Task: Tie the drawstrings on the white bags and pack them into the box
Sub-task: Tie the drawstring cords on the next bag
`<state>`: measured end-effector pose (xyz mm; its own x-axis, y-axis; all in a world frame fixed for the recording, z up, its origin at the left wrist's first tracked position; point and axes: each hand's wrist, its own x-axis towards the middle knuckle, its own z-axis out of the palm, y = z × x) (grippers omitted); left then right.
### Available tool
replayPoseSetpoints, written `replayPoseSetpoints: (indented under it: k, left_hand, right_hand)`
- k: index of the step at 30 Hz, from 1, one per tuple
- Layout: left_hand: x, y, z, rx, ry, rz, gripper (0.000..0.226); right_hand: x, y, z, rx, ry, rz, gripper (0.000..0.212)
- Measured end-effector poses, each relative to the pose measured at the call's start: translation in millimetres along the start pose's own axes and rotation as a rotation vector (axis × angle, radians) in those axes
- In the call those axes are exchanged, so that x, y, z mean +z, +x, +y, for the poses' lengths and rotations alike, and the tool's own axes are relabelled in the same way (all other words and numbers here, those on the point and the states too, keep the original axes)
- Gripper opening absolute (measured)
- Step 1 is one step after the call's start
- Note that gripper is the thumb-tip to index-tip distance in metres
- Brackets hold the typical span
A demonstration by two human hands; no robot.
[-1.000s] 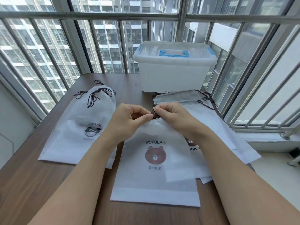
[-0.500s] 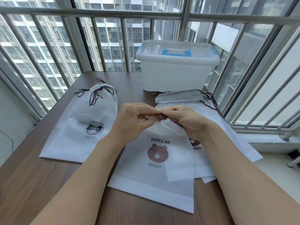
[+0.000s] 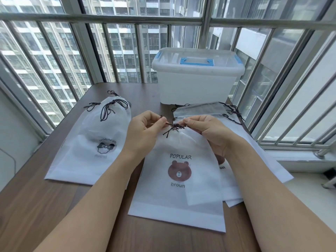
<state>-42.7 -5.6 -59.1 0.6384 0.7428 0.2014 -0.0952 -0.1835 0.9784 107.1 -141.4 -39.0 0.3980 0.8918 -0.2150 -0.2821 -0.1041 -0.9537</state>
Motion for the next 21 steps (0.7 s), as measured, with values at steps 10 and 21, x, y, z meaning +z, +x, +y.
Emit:
replayPoseSetpoints:
  k: [10, 21]
  left_hand:
    - [9.3, -0.6, -0.3, -0.075, -0.051, 0.103, 0.019]
    - [3.1, -6.6, 5.6, 0.118, 0.075, -0.168, 0.033]
  right_hand:
    - [-7.3, 2.5, -1.3, -0.139, -0.177, 0.102, 0.021]
    - [-3.6, 3.2, 3.7, -0.21, -0.548, 0.083, 0.03]
